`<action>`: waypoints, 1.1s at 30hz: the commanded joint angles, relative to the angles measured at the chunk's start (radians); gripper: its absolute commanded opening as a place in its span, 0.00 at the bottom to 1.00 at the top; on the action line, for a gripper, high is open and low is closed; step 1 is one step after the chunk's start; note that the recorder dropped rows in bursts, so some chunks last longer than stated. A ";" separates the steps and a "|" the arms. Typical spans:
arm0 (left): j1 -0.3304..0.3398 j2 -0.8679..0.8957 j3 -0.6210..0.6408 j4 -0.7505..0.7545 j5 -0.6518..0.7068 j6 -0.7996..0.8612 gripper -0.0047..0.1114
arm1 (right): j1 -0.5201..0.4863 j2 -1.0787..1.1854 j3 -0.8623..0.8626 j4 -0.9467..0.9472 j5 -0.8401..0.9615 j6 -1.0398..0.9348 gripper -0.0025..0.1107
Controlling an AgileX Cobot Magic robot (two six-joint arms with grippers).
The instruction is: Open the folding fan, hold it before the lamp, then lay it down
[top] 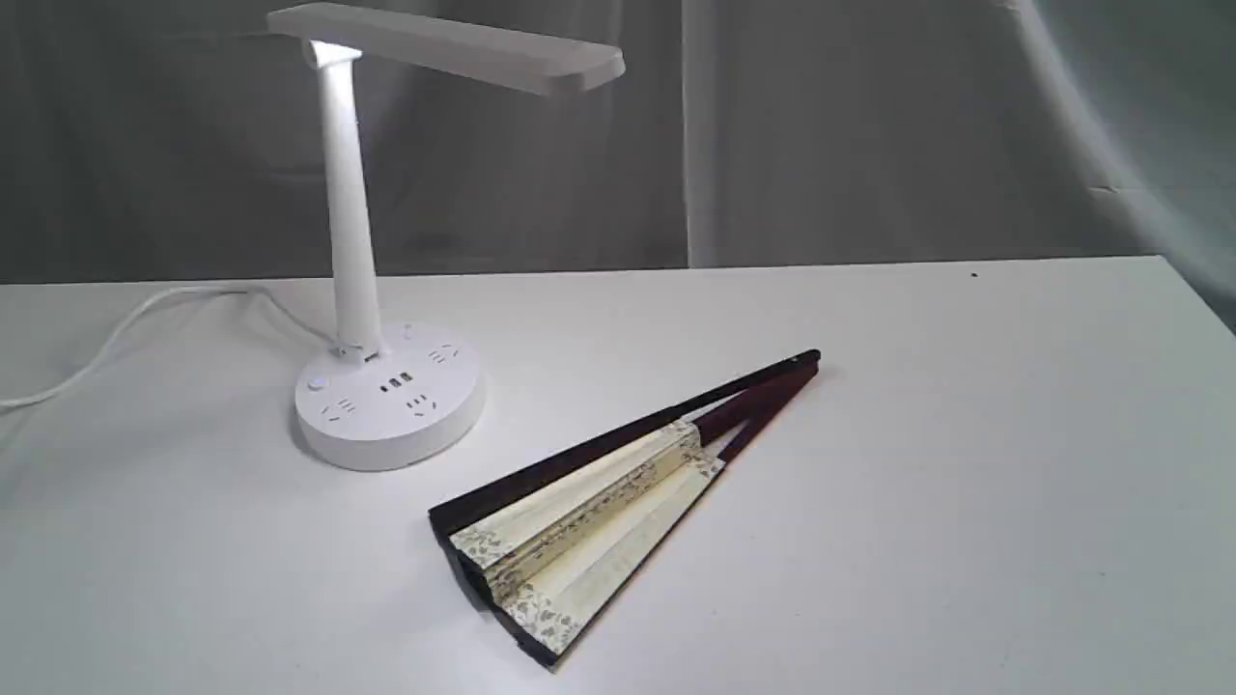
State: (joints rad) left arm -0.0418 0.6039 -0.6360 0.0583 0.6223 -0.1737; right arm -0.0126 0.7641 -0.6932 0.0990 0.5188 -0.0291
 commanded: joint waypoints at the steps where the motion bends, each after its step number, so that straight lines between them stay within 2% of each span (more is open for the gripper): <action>1: 0.003 0.090 -0.007 0.004 -0.077 -0.009 0.04 | 0.001 0.069 -0.004 0.006 -0.019 -0.053 0.02; 5: 0.003 0.188 -0.007 0.004 -0.129 -0.009 0.05 | 0.001 0.141 -0.004 0.071 -0.025 -0.150 0.02; 9: 0.003 0.284 -0.007 0.004 -0.155 -0.009 0.05 | 0.001 0.199 -0.006 0.231 -0.037 -0.318 0.04; 13: 0.003 0.352 -0.009 0.001 -0.173 -0.009 0.06 | 0.001 0.257 -0.008 0.371 -0.043 -0.475 0.16; 18: 0.003 0.438 -0.009 -0.005 -0.188 -0.007 0.18 | 0.001 0.326 -0.008 0.407 -0.063 -0.548 0.31; 21: 0.003 0.483 -0.009 -0.070 -0.216 0.006 0.29 | 0.001 0.378 -0.020 0.414 -0.059 -0.548 0.33; 26: 0.003 0.556 -0.009 -0.265 -0.224 0.164 0.43 | 0.001 0.451 -0.066 0.414 -0.029 -0.548 0.33; 30: 0.003 0.624 -0.025 -0.414 -0.186 0.307 0.44 | 0.001 0.496 -0.066 0.414 -0.029 -0.550 0.32; 33: 0.003 0.679 -0.083 -0.437 -0.093 0.354 0.43 | 0.001 0.517 -0.066 0.414 -0.013 -0.550 0.32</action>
State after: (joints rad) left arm -0.0418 1.2611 -0.6921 -0.3473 0.4968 0.1378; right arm -0.0126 1.2759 -0.7519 0.5064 0.4959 -0.5718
